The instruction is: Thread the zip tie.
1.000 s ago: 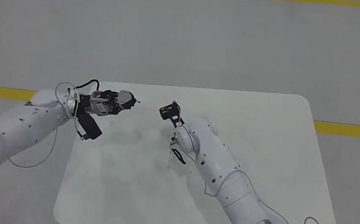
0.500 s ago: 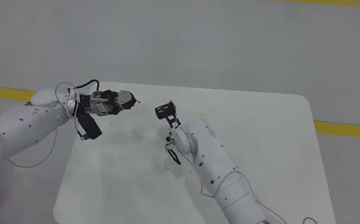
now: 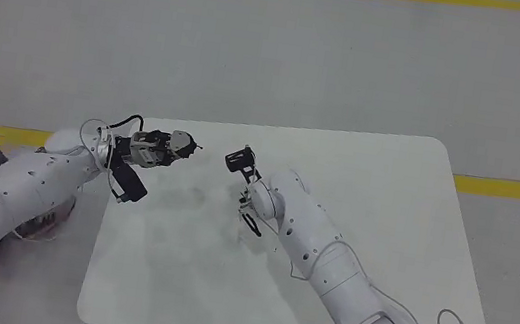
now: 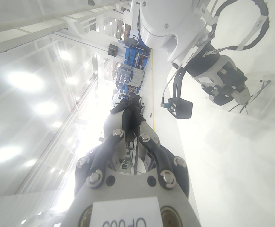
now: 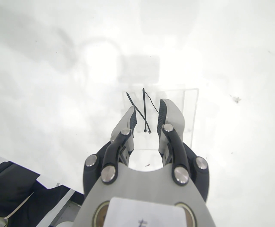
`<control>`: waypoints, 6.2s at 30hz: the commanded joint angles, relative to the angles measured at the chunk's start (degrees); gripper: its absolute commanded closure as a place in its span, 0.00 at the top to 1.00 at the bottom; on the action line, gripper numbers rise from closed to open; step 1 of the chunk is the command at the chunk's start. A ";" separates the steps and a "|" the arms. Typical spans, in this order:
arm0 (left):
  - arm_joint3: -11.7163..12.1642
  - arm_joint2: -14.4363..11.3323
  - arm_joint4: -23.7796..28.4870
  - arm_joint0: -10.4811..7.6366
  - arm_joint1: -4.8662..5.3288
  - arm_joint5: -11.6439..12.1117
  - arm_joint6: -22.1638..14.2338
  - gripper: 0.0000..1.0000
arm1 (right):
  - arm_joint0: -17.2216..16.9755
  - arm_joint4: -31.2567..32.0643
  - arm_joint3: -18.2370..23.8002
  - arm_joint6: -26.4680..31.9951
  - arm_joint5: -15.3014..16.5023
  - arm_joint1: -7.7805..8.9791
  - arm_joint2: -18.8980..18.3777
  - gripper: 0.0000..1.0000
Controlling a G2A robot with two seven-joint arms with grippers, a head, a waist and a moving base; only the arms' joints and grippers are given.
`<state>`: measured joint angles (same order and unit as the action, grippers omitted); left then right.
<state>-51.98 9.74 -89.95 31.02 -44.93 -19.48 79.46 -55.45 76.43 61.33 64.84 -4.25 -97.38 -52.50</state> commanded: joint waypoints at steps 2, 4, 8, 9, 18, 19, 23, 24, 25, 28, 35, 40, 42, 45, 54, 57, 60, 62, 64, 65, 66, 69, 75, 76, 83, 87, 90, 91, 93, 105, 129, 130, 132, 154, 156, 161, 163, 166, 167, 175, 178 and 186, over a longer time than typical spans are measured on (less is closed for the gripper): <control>0.00 0.00 0.00 0.00 0.00 0.00 0.00 0.00 | 0.07 -0.11 -0.27 0.05 -0.06 -0.02 0.10 0.19; 0.00 0.00 0.00 0.00 0.00 0.00 0.00 0.00 | 0.11 -0.27 -0.49 0.02 -0.01 -0.05 0.21 0.19; 0.00 0.00 0.00 0.00 0.00 0.00 0.00 0.00 | 0.27 -0.57 -0.98 -0.06 0.05 -0.11 0.41 0.18; 0.00 0.00 0.00 0.00 0.00 0.00 0.00 0.00 | 0.34 -0.62 -1.13 -0.07 0.04 -0.12 0.46 0.18; 0.00 0.00 0.00 0.00 0.00 0.00 0.00 0.00 | 0.95 -1.15 -2.74 -0.06 -0.12 -0.34 1.04 0.05; 0.00 0.00 0.00 0.00 0.00 0.00 0.00 0.00 | 1.01 -1.20 -2.88 -0.04 -0.17 -0.37 1.15 0.04; 0.00 0.00 0.00 0.00 0.00 0.00 0.00 0.00 | 1.03 -1.34 -2.97 0.16 -0.33 -0.43 1.36 0.05; 0.00 0.00 0.00 0.00 0.00 0.00 0.00 0.00 | 1.00 -1.35 -2.91 0.20 -0.37 -0.42 1.37 0.05; 0.00 0.00 0.00 0.00 0.00 0.00 0.00 0.00 | 0.97 -1.34 -2.85 0.23 -0.42 -0.41 1.36 0.05; 0.00 0.00 0.00 0.00 0.00 0.00 0.00 0.00 | 0.77 -1.23 -2.49 0.33 -0.66 -0.34 1.32 0.09; 0.00 0.00 0.00 0.00 0.00 0.00 0.00 0.00 | 0.12 -1.04 -1.36 0.58 -0.87 -0.14 1.14 0.14; 0.00 0.00 0.00 0.00 0.00 0.00 0.00 0.00 | -0.28 -1.03 -1.22 0.74 -0.88 -0.02 1.09 0.10; 0.00 0.00 0.00 0.00 0.00 0.00 0.00 0.00 | -0.24 -0.95 -1.48 0.71 -1.01 -0.01 1.08 0.09; 0.00 0.00 0.00 0.00 0.00 0.00 0.00 0.00 | -0.15 -1.16 -1.80 0.63 -1.07 -0.03 1.12 0.10; 0.00 0.00 0.00 0.00 0.00 0.00 0.00 0.00 | 0.06 -1.97 -2.70 0.07 -0.98 -0.13 1.31 0.10; 0.00 0.00 0.00 0.00 0.00 0.00 0.00 0.00 | 0.27 -2.20 -3.29 -0.19 -1.06 -0.21 1.45 0.09; 0.00 0.00 0.00 0.00 0.00 0.00 0.00 0.00 | 0.47 -2.53 -3.68 -0.41 -1.22 -0.28 1.51 0.00; 0.00 0.00 0.00 0.00 0.00 0.00 0.00 0.00 | 0.56 -2.74 -3.91 -0.70 -1.35 -0.31 1.48 0.00; 0.00 0.00 0.00 0.00 0.00 0.00 0.00 0.00 | 0.64 -2.84 -3.90 -0.90 -1.50 -0.29 1.37 0.00; 0.00 0.00 0.00 0.00 0.00 0.00 0.00 0.00 | 0.62 -2.87 -3.74 -0.89 -1.51 -0.26 1.28 0.00; 0.00 0.00 0.00 0.00 0.00 0.00 0.00 0.00 | 0.60 -2.81 -3.48 -0.87 -1.57 -0.21 1.18 0.00; 0.00 0.00 0.00 0.00 0.00 0.00 0.00 0.00 | 0.17 -2.34 -1.88 -0.31 -1.90 0.10 0.59 0.00; 0.00 0.00 0.00 0.00 0.00 0.00 0.00 0.00 | -1.84 -1.44 3.42 1.76 -1.78 1.07 -1.37 0.00; 0.00 0.00 0.00 0.00 0.00 0.00 0.00 0.00 | -2.25 -1.63 4.41 2.23 -1.49 1.25 -1.80 0.00; 0.00 0.00 0.00 0.00 0.00 0.00 0.00 0.00 | -5.64 -6.09 13.72 6.59 1.71 2.85 -7.35 0.00; 0.00 0.00 0.00 0.00 0.00 0.00 0.00 0.00 | -6.97 -12.84 17.47 10.48 4.37 3.65 -11.37 0.00; 0.00 0.00 0.00 0.00 0.00 0.00 0.00 0.00 | -6.89 -18.81 18.06 13.30 5.52 4.10 -14.19 0.00; 0.00 0.00 0.00 0.00 0.00 0.00 0.00 0.00 | -6.57 -20.99 17.79 14.26 5.76 4.28 -15.28 0.00; 0.00 0.00 0.00 0.00 0.00 0.00 0.00 0.00 | -6.06 -24.19 16.85 14.80 6.00 4.49 -16.11 0.00; 0.00 0.00 0.00 0.00 0.00 0.00 0.00 0.00 | -2.87 -38.44 9.64 14.80 4.67 5.38 -16.74 0.00; 0.00 0.00 0.00 0.00 0.00 0.00 0.00 0.00 | 5.62 -77.56 -0.20 14.80 -4.10 10.88 -11.69 0.00; 0.00 0.00 0.00 0.00 0.00 0.00 0.00 0.00 | 6.24 -79.48 -0.51 14.80 -4.58 11.40 -10.63 0.00; 0.00 0.00 0.00 0.00 0.00 0.00 0.00 0.00 | 7.17 -85.32 -1.62 14.80 -6.31 12.58 -8.71 0.00; 0.00 0.00 0.00 0.00 0.00 0.00 0.00 0.00 | 9.51 -112.73 -4.07 14.80 -15.23 16.92 2.66 0.00; 0.00 0.00 0.00 0.00 0.00 0.00 0.00 0.00 | 10.18 -115.71 -4.92 14.80 -15.23 16.82 3.86 0.00; 0.00 0.00 0.00 0.00 0.00 0.00 0.00 0.00 | 12.92 -124.97 -8.92 14.80 -15.23 16.44 7.99 0.00; 0.00 0.00 0.00 0.00 0.00 0.00 0.00 0.00 | 14.31 -128.88 -11.26 14.78 -15.23 16.26 10.20 0.00; 0.00 0.00 0.00 0.00 0.00 0.00 0.00 0.00 | 16.58 -133.54 -13.90 14.07 -15.23 16.00 13.89 0.00; 0.00 0.00 0.00 0.00 0.00 0.00 0.00 0.00 | 17.31 -134.91 -14.66 13.59 -15.23 15.92 15.06 0.00; 0.00 0.00 0.00 0.00 0.00 0.00 0.00 0.00 | 19.44 -139.87 -16.63 12.50 -15.23 15.65 19.45 0.00; 0.00 0.00 0.00 0.00 0.00 0.00 0.00 0.00 | 19.44 -139.87 -16.63 12.50 -15.23 15.65 19.45 0.00; -0.47 0.00 0.00 0.27 -0.04 0.02 -1.05 0.00 | 19.22 -139.94 -16.52 12.12 -15.16 15.64 19.40 0.00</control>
<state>-52.06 9.74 -89.95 31.07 -44.94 -19.47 79.36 -36.03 -63.45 44.71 77.33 -19.48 -81.74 -33.05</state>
